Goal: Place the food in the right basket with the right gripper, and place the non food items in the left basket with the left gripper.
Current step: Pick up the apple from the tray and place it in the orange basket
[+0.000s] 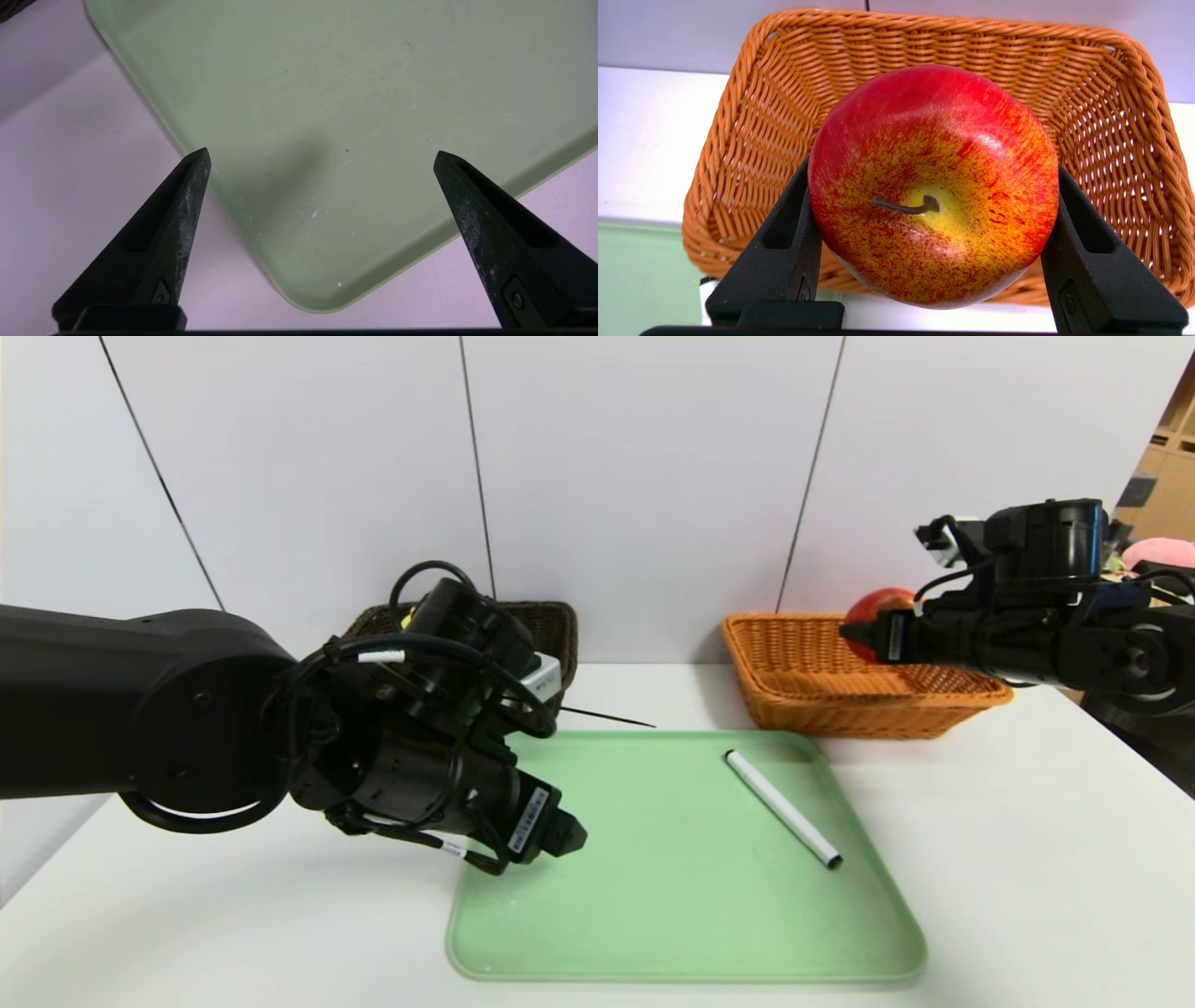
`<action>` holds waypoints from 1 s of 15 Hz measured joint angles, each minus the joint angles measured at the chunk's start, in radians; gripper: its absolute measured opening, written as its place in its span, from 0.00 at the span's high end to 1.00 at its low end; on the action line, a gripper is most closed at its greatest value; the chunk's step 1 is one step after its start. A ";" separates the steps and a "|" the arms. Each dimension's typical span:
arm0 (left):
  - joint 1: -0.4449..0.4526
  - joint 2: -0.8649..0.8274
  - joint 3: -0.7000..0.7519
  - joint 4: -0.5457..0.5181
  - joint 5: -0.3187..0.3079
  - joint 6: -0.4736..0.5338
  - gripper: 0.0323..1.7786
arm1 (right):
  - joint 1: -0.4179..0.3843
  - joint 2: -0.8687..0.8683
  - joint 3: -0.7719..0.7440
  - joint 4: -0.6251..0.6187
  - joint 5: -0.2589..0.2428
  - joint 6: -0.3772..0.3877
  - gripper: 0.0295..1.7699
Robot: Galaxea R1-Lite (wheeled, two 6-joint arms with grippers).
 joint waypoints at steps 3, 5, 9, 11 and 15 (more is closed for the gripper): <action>0.000 0.005 0.000 0.000 0.000 -0.001 0.05 | -0.011 0.040 -0.056 0.012 -0.011 -0.002 0.30; 0.000 0.006 0.006 0.000 -0.001 -0.002 0.05 | -0.013 0.075 -0.113 0.035 -0.016 -0.006 0.30; 0.000 0.011 0.010 0.000 -0.001 -0.005 0.05 | -0.015 0.157 -0.224 0.099 -0.025 -0.010 0.30; 0.000 0.012 0.010 0.000 -0.001 -0.006 0.05 | -0.015 0.200 -0.270 0.142 -0.024 -0.010 0.30; 0.000 0.012 0.011 0.000 0.000 -0.007 0.05 | -0.016 0.269 -0.366 0.216 -0.024 -0.007 0.30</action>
